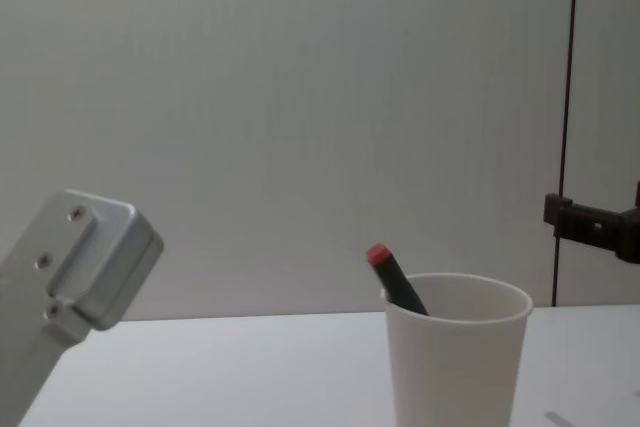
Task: Place the pen into the pen holder.
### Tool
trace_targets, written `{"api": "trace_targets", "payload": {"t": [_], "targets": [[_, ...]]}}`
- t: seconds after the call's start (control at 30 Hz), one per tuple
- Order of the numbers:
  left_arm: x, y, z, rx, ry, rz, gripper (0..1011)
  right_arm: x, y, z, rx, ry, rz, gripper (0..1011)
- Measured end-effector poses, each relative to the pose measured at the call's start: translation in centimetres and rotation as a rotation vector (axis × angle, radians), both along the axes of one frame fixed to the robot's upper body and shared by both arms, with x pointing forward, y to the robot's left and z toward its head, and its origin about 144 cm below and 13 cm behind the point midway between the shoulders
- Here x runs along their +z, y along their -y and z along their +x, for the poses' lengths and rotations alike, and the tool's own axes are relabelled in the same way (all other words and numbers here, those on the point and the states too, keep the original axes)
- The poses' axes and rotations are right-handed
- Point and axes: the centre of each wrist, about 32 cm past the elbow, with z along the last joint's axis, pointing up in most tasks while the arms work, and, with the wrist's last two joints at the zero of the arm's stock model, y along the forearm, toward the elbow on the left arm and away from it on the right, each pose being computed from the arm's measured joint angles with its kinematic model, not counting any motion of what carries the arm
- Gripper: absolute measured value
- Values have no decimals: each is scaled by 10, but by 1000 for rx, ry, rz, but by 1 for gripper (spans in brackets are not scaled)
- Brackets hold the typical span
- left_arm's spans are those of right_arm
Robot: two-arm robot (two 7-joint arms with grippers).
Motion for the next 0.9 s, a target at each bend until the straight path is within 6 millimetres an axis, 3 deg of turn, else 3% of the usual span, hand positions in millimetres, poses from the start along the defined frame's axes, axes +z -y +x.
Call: {"api": "trace_targets", "payload": {"t": [0.9], "targets": [[0, 0, 0, 4, 1, 3, 480, 0, 0, 0, 0, 0, 0, 1001]]}}
